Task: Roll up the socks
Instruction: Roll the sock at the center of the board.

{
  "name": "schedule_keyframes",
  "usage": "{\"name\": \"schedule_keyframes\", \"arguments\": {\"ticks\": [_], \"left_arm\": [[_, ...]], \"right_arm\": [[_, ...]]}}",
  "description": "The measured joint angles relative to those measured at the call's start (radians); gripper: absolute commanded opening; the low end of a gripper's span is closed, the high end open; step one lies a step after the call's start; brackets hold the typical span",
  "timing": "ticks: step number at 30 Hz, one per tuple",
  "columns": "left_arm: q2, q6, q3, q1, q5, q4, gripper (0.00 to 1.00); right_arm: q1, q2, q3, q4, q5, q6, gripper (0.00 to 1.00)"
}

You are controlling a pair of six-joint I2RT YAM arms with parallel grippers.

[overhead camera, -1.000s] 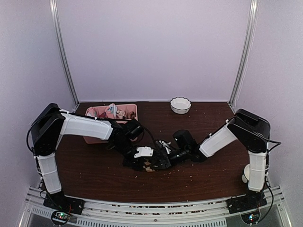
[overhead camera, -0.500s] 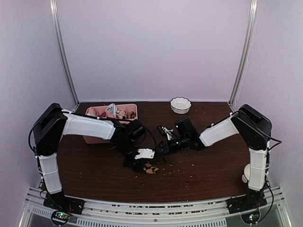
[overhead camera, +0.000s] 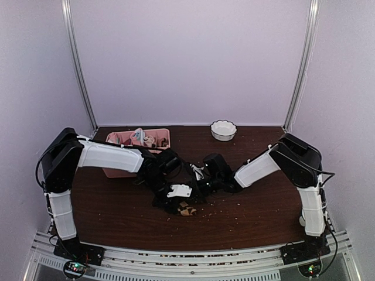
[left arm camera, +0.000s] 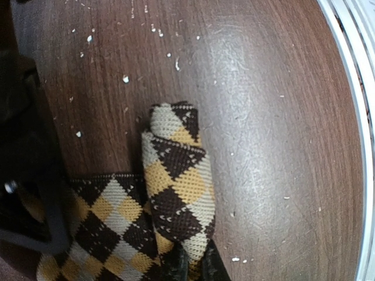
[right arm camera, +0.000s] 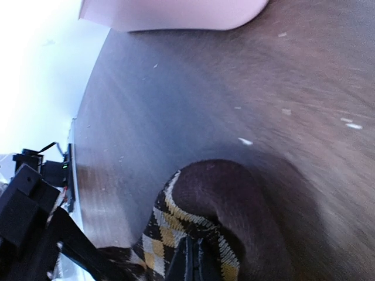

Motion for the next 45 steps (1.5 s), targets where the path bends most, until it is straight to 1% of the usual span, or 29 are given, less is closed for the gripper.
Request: {"name": "schedule_keyframes", "arguments": {"ticks": [7, 10, 13, 18, 22, 26, 28, 29, 31, 32, 33, 34, 38, 39, 41, 43, 45], "left_arm": [[0.003, 0.003, 0.027, -0.001, -0.03, -0.041, 0.0], [0.016, 0.003, 0.044, -0.001, -0.029, -0.061, 0.0], [0.063, 0.003, 0.107, -0.001, -0.012, -0.109, 0.0], [0.156, -0.007, 0.223, 0.003, 0.067, -0.194, 0.0], [0.195, -0.032, 0.256, 0.032, 0.142, -0.235, 0.0], [0.234, -0.053, 0.283, 0.067, 0.224, -0.278, 0.0], [0.267, -0.053, 0.32, 0.077, 0.257, -0.314, 0.0], [0.284, -0.053, 0.338, 0.08, 0.271, -0.335, 0.0], [0.314, -0.053, 0.373, 0.087, 0.298, -0.374, 0.0], [0.328, -0.052, 0.39, 0.09, 0.31, -0.393, 0.0], [0.347, -0.051, 0.409, 0.092, 0.326, -0.416, 0.0], [0.359, -0.05, 0.421, 0.094, 0.34, -0.431, 0.0], [0.379, -0.049, 0.431, 0.102, 0.381, -0.464, 0.0], [0.381, -0.049, 0.431, 0.103, 0.385, -0.467, 0.0], [0.383, -0.049, 0.431, 0.106, 0.392, -0.47, 0.0], [0.385, -0.049, 0.431, 0.109, 0.398, -0.472, 0.0], [0.387, -0.049, 0.431, 0.111, 0.401, -0.473, 0.0]], "right_arm": [[-0.034, -0.117, -0.14, 0.002, 0.154, -0.048, 0.0], [-0.048, -0.135, -0.163, 0.004, 0.172, -0.062, 0.0], [-0.047, -0.137, -0.174, 0.026, 0.171, -0.072, 0.0], [-0.044, -0.19, -0.272, 0.088, 0.176, -0.082, 0.0], [-0.051, -0.278, -0.376, 0.092, 0.203, -0.105, 0.0], [-0.062, -0.326, -0.437, 0.104, 0.228, -0.113, 0.0], [-0.063, -0.351, -0.47, 0.119, 0.239, -0.124, 0.13], [-0.063, -0.369, -0.491, 0.133, 0.243, -0.128, 0.33], [-0.061, -0.414, -0.538, 0.162, 0.253, -0.141, 0.46], [-0.06, -0.444, -0.565, 0.172, 0.263, -0.155, 0.87], [-0.06, -0.481, -0.593, 0.177, 0.278, -0.17, 0.99], [-0.058, -0.519, -0.618, 0.175, 0.317, -0.182, 1.0], [-0.055, -0.703, -0.736, 0.178, 0.507, -0.21, 1.0], [-0.056, -0.753, -0.764, 0.178, 0.565, -0.202, 1.0], [-0.064, -0.803, -0.785, 0.179, 0.64, -0.164, 1.0], [-0.083, -0.806, -0.801, 0.227, 0.644, -0.133, 1.0], [-0.084, -0.789, -0.837, 0.321, 0.623, -0.149, 0.99]]}}
